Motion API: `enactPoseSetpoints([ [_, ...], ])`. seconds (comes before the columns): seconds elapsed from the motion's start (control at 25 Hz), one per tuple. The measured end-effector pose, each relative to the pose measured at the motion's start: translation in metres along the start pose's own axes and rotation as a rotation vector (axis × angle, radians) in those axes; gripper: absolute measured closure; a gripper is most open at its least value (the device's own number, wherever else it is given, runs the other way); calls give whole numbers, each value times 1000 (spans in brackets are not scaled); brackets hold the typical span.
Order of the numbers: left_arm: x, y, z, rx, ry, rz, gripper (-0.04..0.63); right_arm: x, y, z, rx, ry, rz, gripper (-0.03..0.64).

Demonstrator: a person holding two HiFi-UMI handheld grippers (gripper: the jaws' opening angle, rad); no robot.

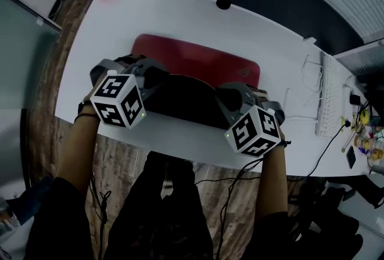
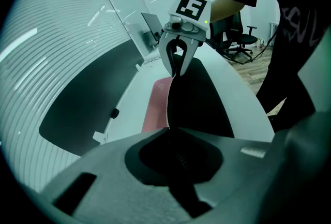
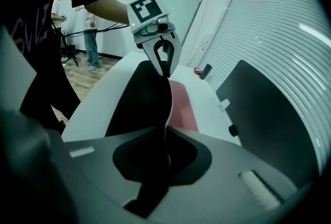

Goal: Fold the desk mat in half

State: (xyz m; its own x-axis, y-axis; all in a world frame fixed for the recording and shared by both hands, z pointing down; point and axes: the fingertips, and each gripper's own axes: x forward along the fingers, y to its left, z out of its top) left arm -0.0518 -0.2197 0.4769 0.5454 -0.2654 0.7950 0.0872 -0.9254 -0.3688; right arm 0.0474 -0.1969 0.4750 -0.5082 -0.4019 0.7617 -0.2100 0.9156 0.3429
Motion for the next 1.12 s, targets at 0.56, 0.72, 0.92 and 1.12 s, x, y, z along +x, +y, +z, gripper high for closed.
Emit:
enactPoseSetpoints([
  [0.56, 45, 60, -27, -21, 17, -19, 574, 45, -64, -20, -10, 41, 7, 581],
  [0.72, 61, 70, -34, -32, 21, -38, 574, 58, -75, -29, -5, 56, 16, 581],
  [0.92, 79, 83, -40, -33, 33, -53, 574, 72, -88, -42, 13, 77, 30, 581],
  [1.12, 97, 83, -49, -40, 49, -77, 574, 88, -89, -52, 4, 107, 53, 580],
])
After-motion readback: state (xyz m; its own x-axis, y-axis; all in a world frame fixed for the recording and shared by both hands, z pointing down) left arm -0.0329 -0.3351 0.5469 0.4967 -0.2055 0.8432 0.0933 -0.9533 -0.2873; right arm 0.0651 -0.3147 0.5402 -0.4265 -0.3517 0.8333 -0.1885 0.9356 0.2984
